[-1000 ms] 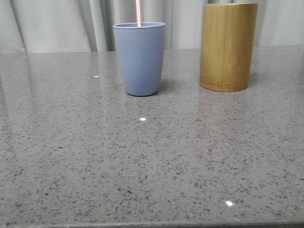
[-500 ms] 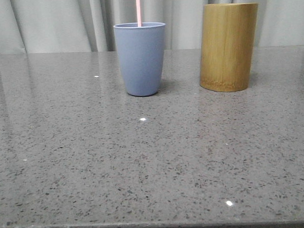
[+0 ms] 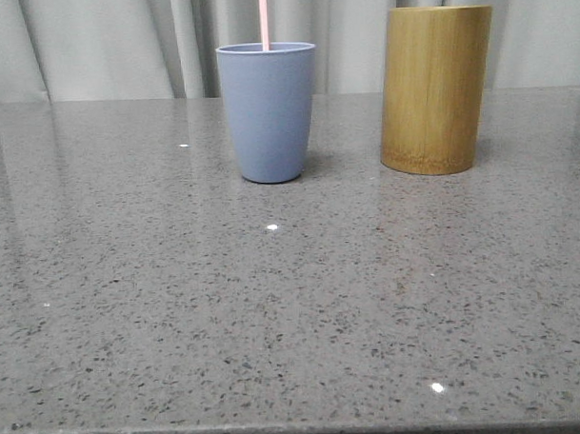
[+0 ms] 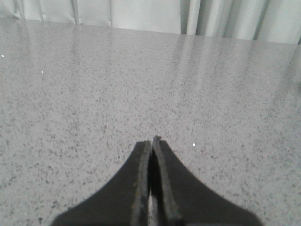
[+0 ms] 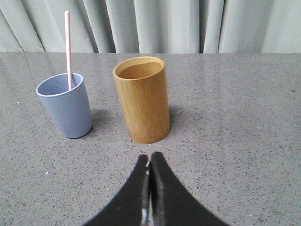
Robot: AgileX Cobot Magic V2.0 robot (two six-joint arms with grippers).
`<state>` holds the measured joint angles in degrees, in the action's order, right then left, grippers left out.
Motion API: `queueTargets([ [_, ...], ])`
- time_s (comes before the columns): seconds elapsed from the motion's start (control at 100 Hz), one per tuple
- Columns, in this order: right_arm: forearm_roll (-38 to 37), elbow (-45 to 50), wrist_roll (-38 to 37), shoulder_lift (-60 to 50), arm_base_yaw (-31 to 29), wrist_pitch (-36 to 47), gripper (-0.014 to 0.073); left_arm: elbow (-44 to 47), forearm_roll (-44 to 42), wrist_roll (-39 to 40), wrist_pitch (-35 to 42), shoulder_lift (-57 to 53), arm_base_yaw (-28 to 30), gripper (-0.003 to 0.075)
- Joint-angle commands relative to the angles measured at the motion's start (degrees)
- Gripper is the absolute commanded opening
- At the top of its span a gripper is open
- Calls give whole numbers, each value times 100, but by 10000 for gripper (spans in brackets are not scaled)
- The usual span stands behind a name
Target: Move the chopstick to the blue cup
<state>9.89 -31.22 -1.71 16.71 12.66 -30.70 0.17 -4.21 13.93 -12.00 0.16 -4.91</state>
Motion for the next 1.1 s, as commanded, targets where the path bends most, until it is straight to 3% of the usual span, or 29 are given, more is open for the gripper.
queueTargets([
  [0.0, -28, -143, 23, 33, -37, 436, -105, 37, 182, -123, 453, -154, 29, -19],
  [0.1, -28, -143, 23, 33, -37, 436, -105, 51, 421, -473, 371, -237, 29, -19],
  [1.09, -28, -143, 23, 26, -37, 449, -105, 51, 421, -471, 423, -237, 29, -19],
])
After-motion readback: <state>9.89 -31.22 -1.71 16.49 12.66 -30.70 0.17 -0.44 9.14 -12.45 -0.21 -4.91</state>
